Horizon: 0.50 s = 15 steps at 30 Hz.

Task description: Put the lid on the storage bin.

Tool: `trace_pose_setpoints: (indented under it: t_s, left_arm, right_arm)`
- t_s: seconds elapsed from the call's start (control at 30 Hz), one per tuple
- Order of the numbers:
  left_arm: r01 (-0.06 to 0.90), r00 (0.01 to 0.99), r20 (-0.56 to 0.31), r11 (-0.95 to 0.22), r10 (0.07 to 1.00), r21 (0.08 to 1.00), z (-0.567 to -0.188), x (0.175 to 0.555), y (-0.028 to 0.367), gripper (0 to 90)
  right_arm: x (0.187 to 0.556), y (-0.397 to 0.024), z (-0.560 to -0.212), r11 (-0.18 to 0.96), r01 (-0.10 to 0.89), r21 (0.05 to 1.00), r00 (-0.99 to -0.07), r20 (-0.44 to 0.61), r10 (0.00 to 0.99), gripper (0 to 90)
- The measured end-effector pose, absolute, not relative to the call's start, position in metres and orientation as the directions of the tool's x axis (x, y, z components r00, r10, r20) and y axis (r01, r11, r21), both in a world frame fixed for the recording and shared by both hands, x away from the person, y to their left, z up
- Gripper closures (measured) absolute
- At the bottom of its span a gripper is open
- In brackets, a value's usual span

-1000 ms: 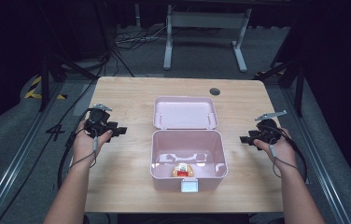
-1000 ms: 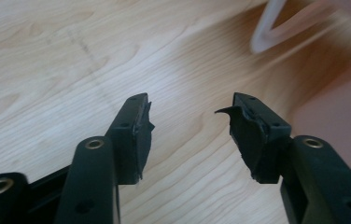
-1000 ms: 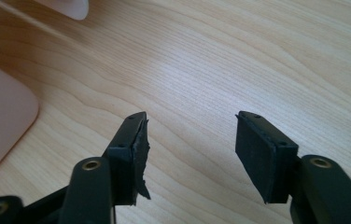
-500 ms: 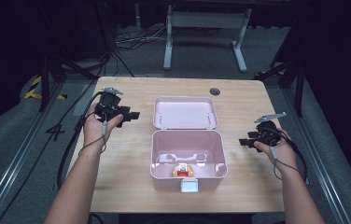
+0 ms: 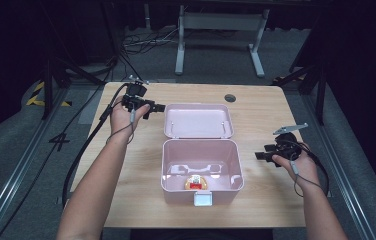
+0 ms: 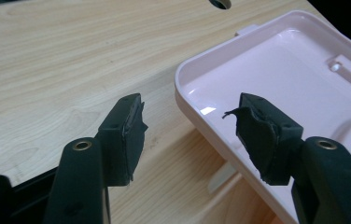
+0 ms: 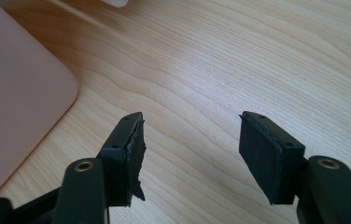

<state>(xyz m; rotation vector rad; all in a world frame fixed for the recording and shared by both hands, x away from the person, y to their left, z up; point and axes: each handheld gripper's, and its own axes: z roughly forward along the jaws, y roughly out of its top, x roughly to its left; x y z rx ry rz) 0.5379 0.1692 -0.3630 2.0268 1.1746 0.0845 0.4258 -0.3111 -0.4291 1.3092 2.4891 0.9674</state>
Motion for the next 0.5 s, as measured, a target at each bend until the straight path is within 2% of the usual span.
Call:
trace_pose_setpoints:
  t_s: [0.3, 0.5]
  left_arm:
    - [0.786, 0.54, -0.443, -0.24, 0.716, 0.57, -0.386, 0.561, 0.151, 40.5]
    - [0.798, 0.544, -0.447, -0.274, 0.71, 0.536, -0.399, 0.569, 0.141, 43.5]
  right_arm:
    - [0.419, -0.313, -0.427, 0.405, 0.675, 0.617, -0.599, 0.136, 0.789, 41.7]
    - [0.415, -0.314, -0.427, 0.415, 0.673, 0.613, -0.601, 0.126, 0.789, 41.9]
